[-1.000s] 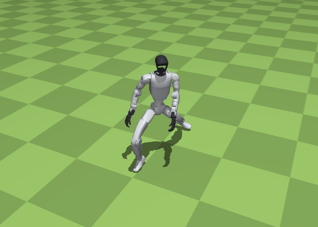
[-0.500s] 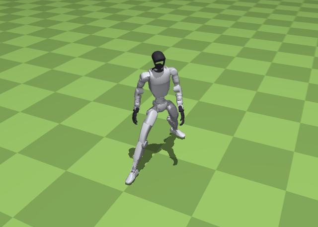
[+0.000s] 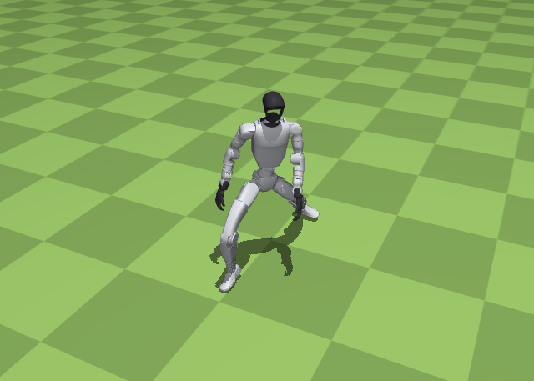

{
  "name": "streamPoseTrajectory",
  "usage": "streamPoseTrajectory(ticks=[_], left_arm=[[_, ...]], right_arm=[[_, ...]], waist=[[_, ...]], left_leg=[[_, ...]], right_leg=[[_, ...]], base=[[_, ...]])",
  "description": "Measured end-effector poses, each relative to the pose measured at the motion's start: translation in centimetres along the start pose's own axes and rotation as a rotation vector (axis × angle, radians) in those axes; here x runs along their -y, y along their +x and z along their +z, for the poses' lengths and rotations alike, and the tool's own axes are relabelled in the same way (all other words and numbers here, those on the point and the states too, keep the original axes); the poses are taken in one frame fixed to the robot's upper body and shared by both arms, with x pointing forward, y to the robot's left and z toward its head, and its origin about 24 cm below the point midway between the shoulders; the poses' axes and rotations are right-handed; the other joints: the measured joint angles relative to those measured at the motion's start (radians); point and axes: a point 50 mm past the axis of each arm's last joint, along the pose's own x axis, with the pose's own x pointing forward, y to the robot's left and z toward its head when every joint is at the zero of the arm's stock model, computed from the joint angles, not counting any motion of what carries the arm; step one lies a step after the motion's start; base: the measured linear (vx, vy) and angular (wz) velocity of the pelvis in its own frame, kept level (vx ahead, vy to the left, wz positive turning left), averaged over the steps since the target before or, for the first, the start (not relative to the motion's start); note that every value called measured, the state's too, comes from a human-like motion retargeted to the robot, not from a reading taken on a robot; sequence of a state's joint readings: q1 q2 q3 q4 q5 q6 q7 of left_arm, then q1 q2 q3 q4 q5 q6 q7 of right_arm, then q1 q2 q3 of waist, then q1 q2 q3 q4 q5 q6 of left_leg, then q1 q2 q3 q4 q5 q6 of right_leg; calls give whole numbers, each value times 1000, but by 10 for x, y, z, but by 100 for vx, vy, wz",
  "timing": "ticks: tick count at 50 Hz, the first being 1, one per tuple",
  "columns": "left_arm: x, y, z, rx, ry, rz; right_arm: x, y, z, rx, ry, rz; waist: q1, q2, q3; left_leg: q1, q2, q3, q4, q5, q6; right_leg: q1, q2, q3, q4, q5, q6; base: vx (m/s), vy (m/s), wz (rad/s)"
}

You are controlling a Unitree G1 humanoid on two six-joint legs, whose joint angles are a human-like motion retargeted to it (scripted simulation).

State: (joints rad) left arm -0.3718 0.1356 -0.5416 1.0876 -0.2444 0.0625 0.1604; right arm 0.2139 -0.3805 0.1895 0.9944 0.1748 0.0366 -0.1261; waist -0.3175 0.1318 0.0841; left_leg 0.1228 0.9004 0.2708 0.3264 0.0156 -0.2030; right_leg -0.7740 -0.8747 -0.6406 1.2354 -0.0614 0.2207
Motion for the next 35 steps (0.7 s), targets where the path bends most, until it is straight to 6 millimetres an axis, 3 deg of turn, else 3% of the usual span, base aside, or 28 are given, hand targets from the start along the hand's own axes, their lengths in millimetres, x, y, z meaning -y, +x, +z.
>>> streamPoseTrajectory(ticks=[4, 9, 15, 19, 23, 28, 35], left_arm=[[10, 1, 11, 34, 123, -18], [20, 0, 41, 170, 305, -31], [25, -6, 71, 327, 408, -38], [25, -9, 75, 361, 347, -43], [23, -8, 66, 330, 220, -40], [13, -4, 40, 224, 33, -9], [-6, -4, -16, 1, -140, 54]], right_arm=[[7, 0, 2, 15, -23, -31], [19, 2, 16, 63, 5, -108], [31, 3, 37, 131, 36, -162], [36, 3, 47, 166, 28, -153], [39, 4, 52, 171, 19, -123], [30, 6, 52, 139, 13, -84], [3, 4, 22, 37, 61, -32]], waist=[[2, -29, -13], [22, -70, -9], [45, -84, 3], [47, -70, 2], [43, -58, -4], [33, -93, -3], [36, -157, 35]], left_leg=[[-53, 38, -64, 55, -12, 8], [-54, 32, -96, 87, -28, 23], [-40, 2, -104, 112, -17, 14], [-38, -37, -99, 120, -37, -13], [-25, -105, -63, 103, -77, -50], [11, -264, 10, 59, -118, -59], [176, -421, 104, -88, -101, -59]], right_leg=[[-6, -33, 1, 131, -85, -20], [2, -73, 26, 201, -121, -32], [27, -88, 52, 146, -64, -24], [49, -85, 58, 22, 26, -3], [84, -79, 50, -166, 147, 24], [168, -60, 28, -509, 350, 41], [425, 32, -64, -999, 582, 41]], base=[[14, -32, 26], [7, -10, 16], [-2, 14, 5], [-11, 38, 3], [-15, 51, 2], [-19, 50, -12], [-11, 26, -21]])
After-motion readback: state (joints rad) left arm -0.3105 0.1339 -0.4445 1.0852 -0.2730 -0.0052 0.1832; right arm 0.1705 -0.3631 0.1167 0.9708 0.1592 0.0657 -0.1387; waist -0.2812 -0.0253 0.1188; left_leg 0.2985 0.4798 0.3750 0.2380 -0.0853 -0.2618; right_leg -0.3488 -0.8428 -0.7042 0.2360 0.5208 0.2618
